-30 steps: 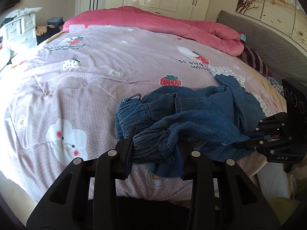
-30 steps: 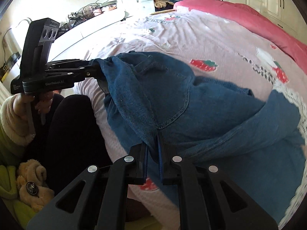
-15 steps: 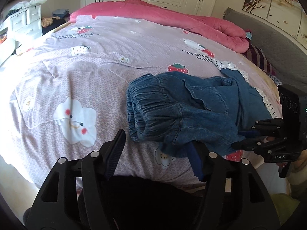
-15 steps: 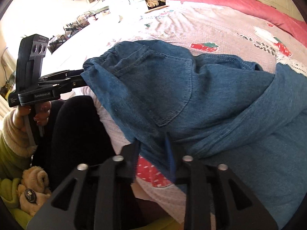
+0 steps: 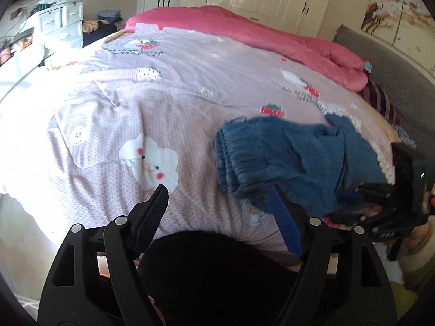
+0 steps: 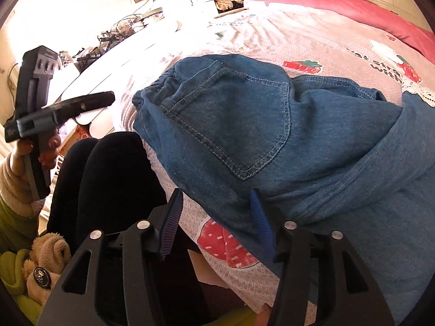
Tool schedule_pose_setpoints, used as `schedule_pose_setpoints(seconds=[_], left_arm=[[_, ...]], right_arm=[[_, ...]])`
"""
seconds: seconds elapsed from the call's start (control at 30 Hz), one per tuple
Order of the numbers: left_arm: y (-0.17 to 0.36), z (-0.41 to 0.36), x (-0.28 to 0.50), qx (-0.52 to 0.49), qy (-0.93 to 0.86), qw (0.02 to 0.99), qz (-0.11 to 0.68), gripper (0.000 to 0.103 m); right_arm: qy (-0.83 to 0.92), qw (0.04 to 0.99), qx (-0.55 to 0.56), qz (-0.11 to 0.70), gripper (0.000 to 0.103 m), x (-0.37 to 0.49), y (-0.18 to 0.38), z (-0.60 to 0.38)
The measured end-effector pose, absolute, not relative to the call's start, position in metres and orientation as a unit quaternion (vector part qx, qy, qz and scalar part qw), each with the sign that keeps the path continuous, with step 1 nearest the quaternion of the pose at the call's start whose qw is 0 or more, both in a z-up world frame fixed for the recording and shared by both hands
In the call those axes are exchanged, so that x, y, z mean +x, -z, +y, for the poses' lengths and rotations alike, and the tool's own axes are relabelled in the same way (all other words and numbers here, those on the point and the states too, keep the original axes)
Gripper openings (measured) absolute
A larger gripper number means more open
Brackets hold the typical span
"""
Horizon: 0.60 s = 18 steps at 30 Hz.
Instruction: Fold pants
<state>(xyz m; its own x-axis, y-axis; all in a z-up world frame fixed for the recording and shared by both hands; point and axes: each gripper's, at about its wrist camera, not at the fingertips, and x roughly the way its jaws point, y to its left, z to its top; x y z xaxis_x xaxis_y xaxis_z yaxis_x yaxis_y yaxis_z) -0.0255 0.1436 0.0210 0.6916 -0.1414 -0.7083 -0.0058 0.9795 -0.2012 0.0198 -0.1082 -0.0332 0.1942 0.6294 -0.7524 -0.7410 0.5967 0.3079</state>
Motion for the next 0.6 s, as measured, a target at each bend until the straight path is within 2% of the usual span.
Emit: schedule_pose_setpoints(seconds=[0.13,0.2,0.27,0.33,0.47,0.6], left_arm=[[-0.033,0.119,-0.012,-0.091,0.07,0.917,0.382,0.067],[-0.032,0.101,-0.002,-0.084,0.092,0.914,0.385,0.057],[-0.023,0.085,0.01,-0.084,0.114,0.905,0.402,0.029],[-0.01,0.074,0.021,-0.078,0.125,0.895,0.421,0.015],[0.02,0.063,0.037,-0.046,0.109,0.883,0.454,0.009],[0.035,0.054,0.045,-0.009,0.101,0.881,0.461,0.009]], right_arm=[[-0.445,0.771,-0.064,0.451,0.055,0.018,0.032,-0.107],[-0.445,0.772,-0.06,0.45,0.055,0.017,0.027,-0.111],[-0.443,0.776,-0.057,0.445,0.055,0.015,0.021,-0.113],[-0.432,0.791,-0.056,0.43,0.055,0.013,0.01,-0.122],[-0.405,0.815,-0.05,0.411,0.053,0.019,-0.002,-0.134],[-0.39,0.818,-0.042,0.42,0.052,0.032,0.004,-0.134]])
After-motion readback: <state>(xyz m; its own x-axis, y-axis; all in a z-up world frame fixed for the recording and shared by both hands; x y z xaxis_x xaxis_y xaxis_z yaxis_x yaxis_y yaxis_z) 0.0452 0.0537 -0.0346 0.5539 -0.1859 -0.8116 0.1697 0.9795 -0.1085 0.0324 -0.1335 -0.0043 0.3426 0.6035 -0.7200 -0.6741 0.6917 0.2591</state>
